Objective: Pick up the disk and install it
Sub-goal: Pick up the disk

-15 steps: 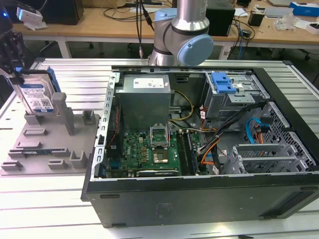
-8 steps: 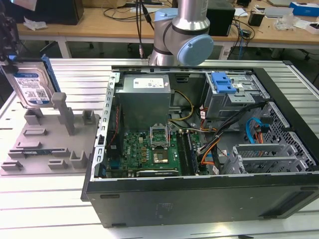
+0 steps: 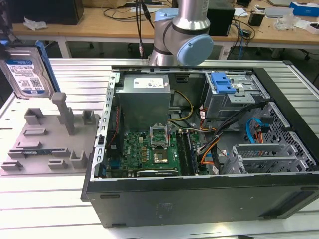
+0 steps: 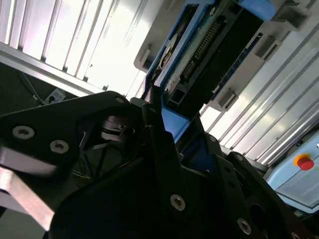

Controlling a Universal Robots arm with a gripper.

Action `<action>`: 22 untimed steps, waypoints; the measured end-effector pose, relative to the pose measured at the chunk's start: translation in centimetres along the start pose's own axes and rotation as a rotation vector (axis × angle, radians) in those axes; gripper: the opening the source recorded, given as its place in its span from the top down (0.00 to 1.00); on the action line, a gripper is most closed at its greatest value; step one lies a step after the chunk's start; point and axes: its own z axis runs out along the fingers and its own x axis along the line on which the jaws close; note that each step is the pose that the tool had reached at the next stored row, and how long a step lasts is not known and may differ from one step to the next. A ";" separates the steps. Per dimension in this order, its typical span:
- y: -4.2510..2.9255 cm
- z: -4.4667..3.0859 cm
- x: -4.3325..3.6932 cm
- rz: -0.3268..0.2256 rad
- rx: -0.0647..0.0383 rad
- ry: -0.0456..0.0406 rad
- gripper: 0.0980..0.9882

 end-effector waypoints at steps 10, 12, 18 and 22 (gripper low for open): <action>-0.03 -5.02 0.14 0.000 0.000 0.0000 0.70; -0.04 -5.67 0.16 0.000 0.000 0.0000 0.70; -0.05 -7.52 0.23 0.000 0.000 0.0000 0.70; -0.06 -7.88 0.25 0.000 0.000 0.0000 0.70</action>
